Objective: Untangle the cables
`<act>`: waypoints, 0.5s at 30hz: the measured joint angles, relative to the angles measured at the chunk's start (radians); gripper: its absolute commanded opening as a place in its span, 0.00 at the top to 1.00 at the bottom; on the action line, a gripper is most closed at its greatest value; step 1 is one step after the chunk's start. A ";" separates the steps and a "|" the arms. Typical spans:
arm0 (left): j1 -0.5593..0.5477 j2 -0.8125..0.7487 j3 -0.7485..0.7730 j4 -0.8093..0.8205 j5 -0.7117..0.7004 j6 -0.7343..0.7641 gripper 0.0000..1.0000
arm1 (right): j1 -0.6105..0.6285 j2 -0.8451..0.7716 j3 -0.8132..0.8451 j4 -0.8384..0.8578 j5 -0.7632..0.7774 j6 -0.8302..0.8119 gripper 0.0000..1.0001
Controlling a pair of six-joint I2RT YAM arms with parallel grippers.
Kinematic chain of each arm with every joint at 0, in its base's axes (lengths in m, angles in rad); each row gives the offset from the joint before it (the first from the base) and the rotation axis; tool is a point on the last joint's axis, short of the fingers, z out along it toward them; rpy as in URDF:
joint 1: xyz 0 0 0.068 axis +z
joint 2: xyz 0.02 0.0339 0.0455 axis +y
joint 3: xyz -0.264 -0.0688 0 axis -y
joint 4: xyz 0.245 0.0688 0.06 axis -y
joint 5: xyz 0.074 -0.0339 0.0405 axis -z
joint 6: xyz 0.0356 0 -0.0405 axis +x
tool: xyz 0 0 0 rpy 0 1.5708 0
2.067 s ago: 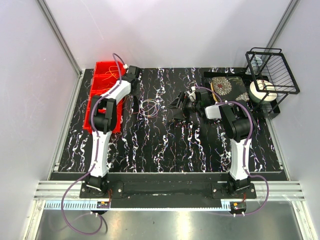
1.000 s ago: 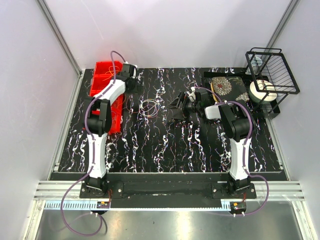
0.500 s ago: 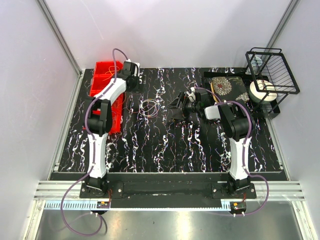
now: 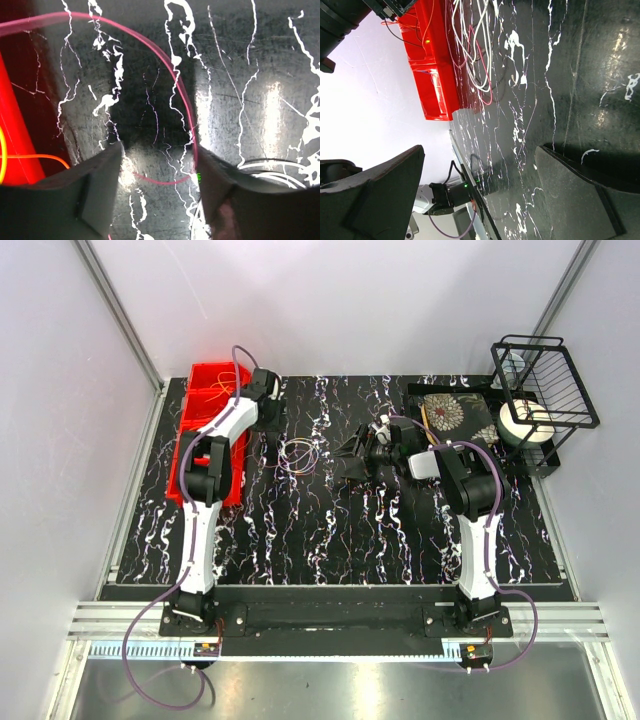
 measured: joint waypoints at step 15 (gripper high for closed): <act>0.000 0.002 0.147 -0.042 -0.032 -0.014 1.00 | 0.000 0.014 0.001 0.030 -0.022 0.021 0.00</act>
